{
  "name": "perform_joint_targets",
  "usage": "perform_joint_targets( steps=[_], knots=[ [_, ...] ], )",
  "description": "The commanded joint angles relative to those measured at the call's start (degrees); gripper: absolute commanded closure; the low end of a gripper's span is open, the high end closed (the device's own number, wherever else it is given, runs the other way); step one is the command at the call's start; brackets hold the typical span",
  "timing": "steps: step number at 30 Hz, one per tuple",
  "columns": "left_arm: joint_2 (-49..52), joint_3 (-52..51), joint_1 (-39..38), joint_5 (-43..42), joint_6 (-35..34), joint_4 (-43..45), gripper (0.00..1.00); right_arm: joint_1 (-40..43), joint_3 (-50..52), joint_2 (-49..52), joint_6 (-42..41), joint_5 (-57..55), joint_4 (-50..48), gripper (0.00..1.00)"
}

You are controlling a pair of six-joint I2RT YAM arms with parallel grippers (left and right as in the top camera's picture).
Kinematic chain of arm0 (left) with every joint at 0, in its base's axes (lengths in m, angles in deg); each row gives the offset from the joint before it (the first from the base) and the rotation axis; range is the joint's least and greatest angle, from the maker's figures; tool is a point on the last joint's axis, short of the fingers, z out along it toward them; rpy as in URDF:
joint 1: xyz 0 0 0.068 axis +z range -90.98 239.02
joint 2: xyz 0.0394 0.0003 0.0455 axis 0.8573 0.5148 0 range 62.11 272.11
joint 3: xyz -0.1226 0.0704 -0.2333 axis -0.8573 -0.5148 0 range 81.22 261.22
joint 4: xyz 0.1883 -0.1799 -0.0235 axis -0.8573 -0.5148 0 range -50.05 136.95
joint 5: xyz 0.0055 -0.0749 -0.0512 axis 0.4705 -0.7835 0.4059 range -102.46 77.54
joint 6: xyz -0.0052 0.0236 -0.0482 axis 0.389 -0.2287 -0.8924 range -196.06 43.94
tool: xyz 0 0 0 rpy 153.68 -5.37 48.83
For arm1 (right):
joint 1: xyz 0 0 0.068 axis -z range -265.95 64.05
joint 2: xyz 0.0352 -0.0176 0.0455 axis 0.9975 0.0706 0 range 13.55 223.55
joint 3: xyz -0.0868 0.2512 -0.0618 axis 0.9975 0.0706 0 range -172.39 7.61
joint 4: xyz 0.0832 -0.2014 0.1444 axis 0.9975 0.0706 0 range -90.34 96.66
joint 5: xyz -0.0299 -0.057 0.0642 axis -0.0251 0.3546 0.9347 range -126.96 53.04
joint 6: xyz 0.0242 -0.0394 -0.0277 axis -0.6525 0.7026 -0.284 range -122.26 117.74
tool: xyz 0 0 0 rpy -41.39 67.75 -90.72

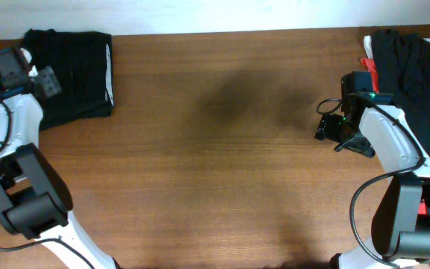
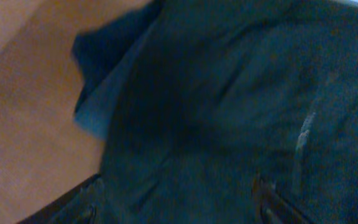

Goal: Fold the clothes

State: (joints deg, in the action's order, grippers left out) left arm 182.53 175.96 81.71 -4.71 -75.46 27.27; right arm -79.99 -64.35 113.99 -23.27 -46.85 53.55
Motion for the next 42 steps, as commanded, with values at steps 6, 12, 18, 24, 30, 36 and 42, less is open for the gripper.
perform_joint_targets(
  steps=[6,12,18,24,30,36,42],
  knots=[
    [4.48,1.03,8.83,-8.7,4.92,-6.14,0.24,0.17,-0.7,-0.76,-0.5,-0.9,0.02,0.01],
    [9.31,1.03,9.99,-15.34,9.81,-4.07,0.25,0.17,-0.7,-0.76,-0.5,-0.9,0.02,0.01],
    [12.66,1.03,9.99,-16.81,9.79,-0.48,0.55,0.17,-0.7,-0.76,-0.5,-0.92,0.02,0.01],
    [10.97,2.64,9.86,-16.79,9.14,-0.57,0.99,0.17,-0.7,-0.76,-0.5,-0.9,0.02,0.01],
    [1.97,4.7,7.69,-16.04,8.87,-1.84,0.99,0.17,-0.7,-0.76,-0.5,-0.9,0.02,0.01],
    [-0.44,4.7,5.57,-6.67,8.07,-1.49,0.99,0.17,-0.7,-0.76,-0.5,-0.92,0.02,0.01],
    [1.2,4.7,6.78,6.62,8.09,2.36,0.99,0.17,-0.7,-0.76,-0.5,-0.9,0.02,0.01]
  ],
)
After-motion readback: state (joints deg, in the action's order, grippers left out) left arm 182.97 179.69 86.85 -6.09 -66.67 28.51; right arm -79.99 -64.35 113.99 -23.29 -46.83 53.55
